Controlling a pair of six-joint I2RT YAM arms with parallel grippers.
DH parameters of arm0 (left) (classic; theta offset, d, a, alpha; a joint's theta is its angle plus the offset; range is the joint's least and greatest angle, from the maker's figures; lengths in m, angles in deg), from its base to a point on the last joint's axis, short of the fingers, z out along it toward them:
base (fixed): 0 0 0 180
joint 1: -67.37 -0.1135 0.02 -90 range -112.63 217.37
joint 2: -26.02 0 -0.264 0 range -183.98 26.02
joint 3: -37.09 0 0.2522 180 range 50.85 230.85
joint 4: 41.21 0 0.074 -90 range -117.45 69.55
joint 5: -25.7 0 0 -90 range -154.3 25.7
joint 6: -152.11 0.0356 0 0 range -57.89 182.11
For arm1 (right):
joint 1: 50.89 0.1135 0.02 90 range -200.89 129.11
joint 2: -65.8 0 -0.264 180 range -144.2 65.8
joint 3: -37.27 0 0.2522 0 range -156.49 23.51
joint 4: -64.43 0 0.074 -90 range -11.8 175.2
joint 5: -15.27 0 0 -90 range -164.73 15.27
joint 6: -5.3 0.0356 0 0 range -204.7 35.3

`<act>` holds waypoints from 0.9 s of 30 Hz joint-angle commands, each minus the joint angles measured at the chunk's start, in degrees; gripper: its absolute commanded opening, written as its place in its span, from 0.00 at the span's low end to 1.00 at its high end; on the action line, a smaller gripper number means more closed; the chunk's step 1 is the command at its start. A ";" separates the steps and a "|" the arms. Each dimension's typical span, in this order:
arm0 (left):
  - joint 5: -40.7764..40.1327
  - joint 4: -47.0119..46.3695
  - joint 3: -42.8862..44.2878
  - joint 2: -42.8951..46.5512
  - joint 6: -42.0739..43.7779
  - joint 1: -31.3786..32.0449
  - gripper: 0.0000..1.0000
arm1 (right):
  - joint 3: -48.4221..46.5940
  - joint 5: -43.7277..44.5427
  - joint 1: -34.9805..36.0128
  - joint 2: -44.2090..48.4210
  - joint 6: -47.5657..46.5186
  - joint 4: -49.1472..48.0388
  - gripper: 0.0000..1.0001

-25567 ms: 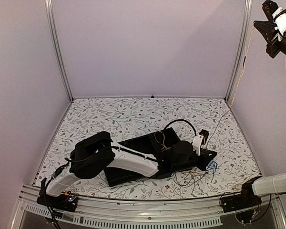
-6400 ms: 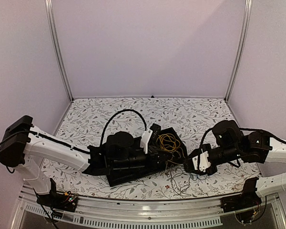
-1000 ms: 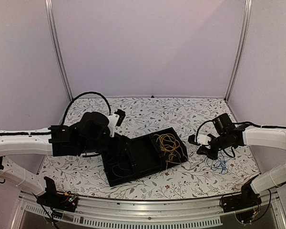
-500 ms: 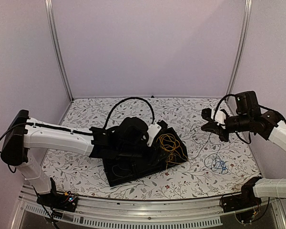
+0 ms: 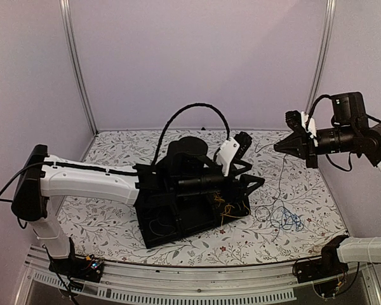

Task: Untangle the cables

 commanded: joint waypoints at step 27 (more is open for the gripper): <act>0.07 -11.90 0.37 -3.13 -2.93 0.06 0.00 | 6.80 0.33 -4.94 8.95 8.75 -9.02 0.16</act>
